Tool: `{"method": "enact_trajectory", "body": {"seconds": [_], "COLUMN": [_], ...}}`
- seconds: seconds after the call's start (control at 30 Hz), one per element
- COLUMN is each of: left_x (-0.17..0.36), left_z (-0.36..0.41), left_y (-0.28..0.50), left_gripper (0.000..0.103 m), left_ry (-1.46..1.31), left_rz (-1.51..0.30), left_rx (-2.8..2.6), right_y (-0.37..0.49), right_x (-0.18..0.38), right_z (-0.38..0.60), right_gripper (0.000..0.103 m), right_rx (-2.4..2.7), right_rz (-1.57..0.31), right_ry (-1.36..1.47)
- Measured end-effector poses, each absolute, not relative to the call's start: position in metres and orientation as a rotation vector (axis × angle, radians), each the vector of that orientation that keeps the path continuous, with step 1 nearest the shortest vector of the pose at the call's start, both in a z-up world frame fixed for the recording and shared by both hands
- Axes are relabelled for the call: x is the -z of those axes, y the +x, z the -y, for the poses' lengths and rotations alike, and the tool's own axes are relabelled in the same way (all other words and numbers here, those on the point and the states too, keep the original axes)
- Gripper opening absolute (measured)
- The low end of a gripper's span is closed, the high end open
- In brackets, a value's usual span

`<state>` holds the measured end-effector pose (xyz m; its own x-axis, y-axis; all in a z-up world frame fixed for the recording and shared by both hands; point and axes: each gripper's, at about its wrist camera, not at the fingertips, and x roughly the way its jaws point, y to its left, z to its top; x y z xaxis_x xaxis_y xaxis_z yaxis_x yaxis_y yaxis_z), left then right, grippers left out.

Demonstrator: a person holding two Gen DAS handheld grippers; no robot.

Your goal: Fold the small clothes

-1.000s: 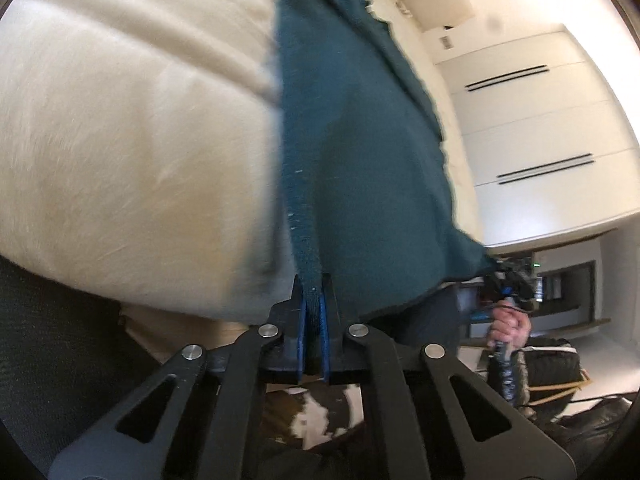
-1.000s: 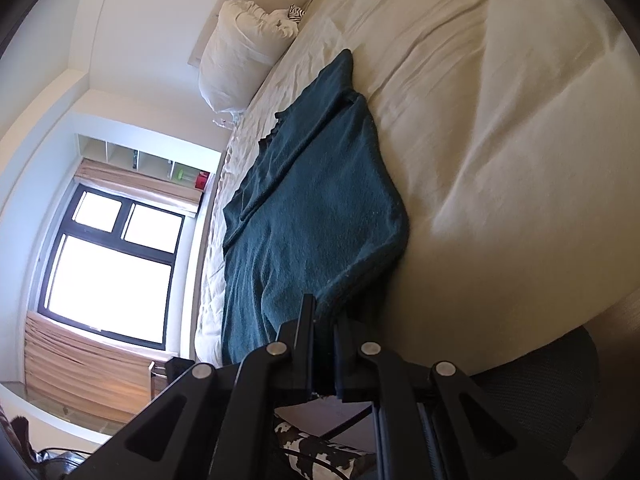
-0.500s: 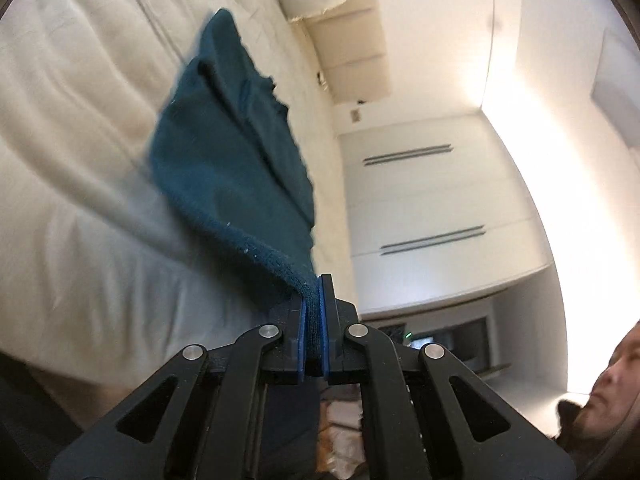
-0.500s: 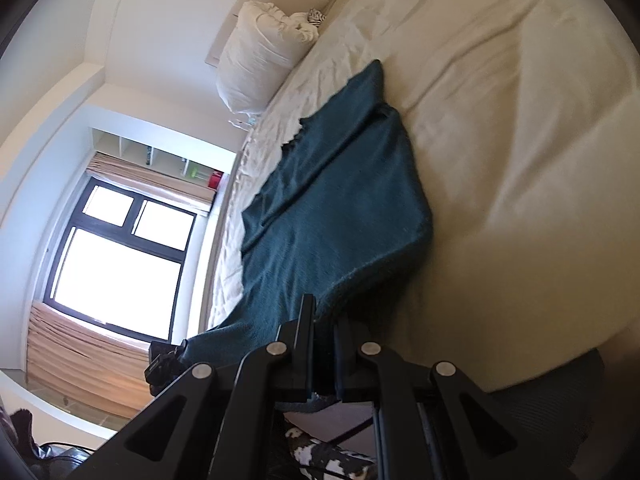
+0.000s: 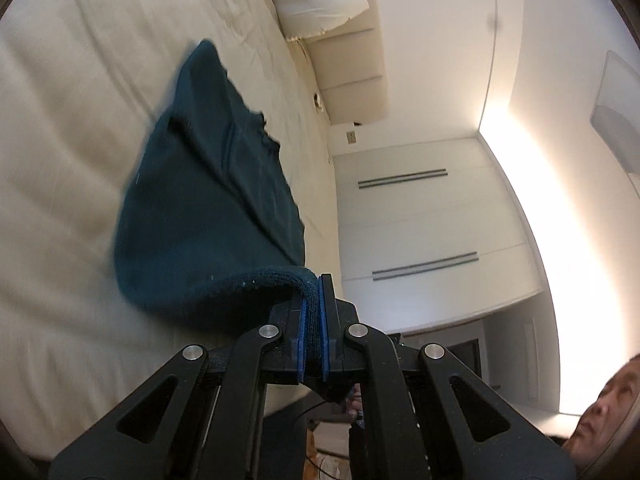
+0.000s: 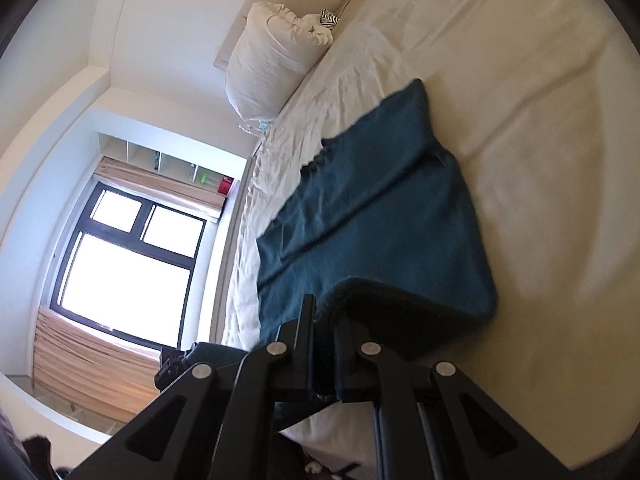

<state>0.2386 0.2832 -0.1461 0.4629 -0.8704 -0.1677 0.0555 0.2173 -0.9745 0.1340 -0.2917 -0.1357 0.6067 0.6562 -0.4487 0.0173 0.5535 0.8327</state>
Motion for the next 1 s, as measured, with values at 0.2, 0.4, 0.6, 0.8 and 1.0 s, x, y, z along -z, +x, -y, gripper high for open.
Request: {"method": "enact_trajectory", "body": {"seconds": [0.2, 0.4, 0.6, 0.8, 1.0], "left_x": [0.146, 0.154, 0.163, 0.194, 0.195], "left_z": [-0.287, -0.286, -0.285, -0.282, -0.308], "left_y": [0.315, 0.400, 0.468, 0.509, 0.498], "left_gripper": [0.004, 0.004, 0.004, 0.008, 0.095], "left_ry": [-1.218, -1.263, -1.256, -1.196, -1.210], "left_rz": [-0.865, -0.870, -0.875, -0.941, -0.848], "left_rx": [0.698, 0.634, 0.578, 0.470, 0.393], "right_y": [0.207, 0.278, 0.344, 0.389, 0.385], "right_x": [0.133, 0.141, 0.151, 0.173, 0.178], "right_z": [0.296, 0.306, 0.312, 0.320, 0.337], "right_gripper": [0.008, 0.008, 0.008, 0.047, 0.081], "right_rx": [-0.380, -0.297, -0.237, -0.164, -0.086], "right_rz": [-0.834, -0.840, -0.854, -0.885, -0.814], "right_ry": [0.983, 1.026, 1.014, 1.017, 0.981]}}
